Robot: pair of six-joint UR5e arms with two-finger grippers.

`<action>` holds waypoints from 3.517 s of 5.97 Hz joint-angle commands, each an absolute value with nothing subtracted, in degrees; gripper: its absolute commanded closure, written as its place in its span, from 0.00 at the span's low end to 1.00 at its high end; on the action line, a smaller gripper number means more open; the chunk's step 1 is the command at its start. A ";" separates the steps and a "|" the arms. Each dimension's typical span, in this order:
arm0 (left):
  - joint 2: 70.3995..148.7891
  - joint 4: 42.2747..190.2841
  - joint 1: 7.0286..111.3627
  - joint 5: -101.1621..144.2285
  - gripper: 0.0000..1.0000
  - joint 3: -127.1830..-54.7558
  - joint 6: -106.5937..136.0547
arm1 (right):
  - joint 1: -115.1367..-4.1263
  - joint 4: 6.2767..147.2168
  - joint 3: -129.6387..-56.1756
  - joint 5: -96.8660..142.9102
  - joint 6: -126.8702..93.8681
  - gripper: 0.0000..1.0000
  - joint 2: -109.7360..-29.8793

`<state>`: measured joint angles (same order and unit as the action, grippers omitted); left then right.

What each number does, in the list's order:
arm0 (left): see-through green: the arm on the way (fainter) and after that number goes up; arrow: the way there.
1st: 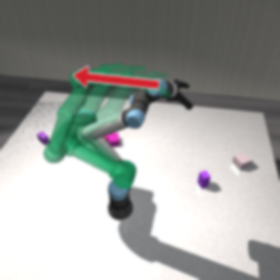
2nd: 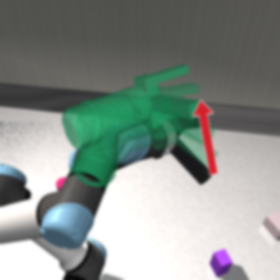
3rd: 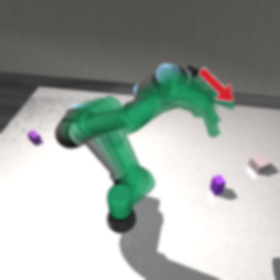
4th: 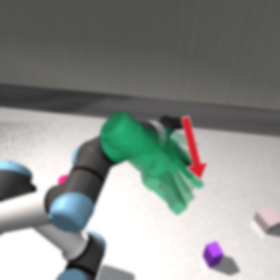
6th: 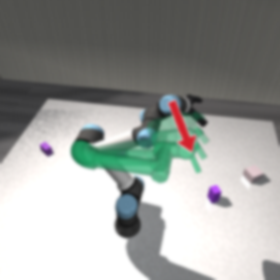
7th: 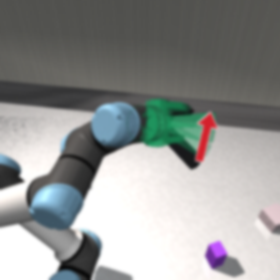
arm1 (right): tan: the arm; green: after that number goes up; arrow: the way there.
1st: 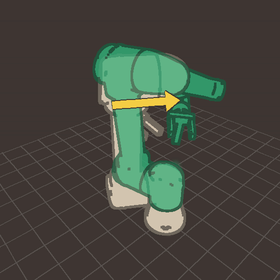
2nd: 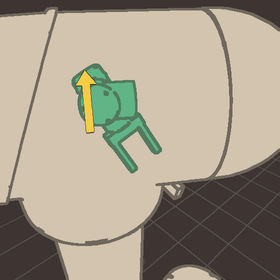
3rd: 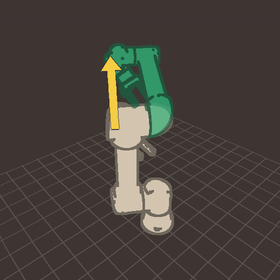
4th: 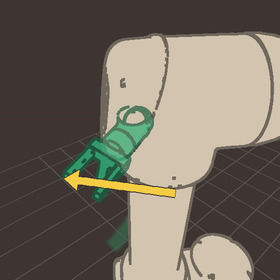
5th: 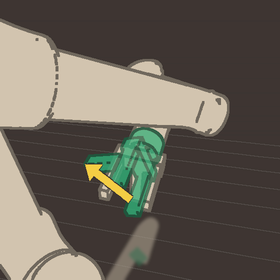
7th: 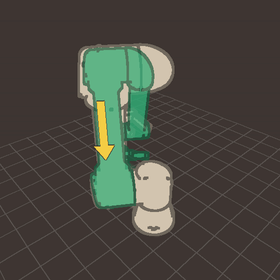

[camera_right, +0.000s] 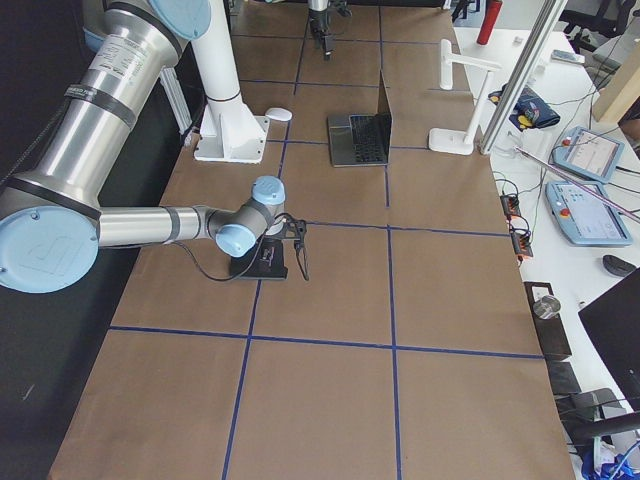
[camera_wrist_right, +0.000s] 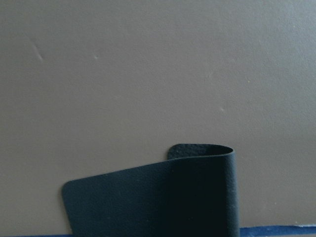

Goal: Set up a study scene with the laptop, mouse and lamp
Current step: 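Grasp the black mouse pad edge with the right gripper, then drag the mouse pad with the right gripper beside the laptop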

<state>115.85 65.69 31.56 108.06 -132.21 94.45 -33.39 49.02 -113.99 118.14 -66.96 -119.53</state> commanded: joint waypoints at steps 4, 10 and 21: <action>115.93 65.65 30.50 108.02 0.00 -132.01 94.48 | -30.77 48.96 -109.08 118.56 -66.71 0.21 -119.44; 115.93 65.74 29.36 106.35 0.00 -131.84 94.39 | -31.29 44.13 -109.50 118.39 -66.80 1.00 -119.44; 115.14 65.74 29.27 105.91 0.00 -131.04 94.31 | -41.47 42.89 -94.52 118.39 -66.01 1.00 -79.23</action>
<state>115.07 65.74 29.27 105.93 -131.04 94.37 -40.53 42.96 -98.13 118.35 -66.00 -82.80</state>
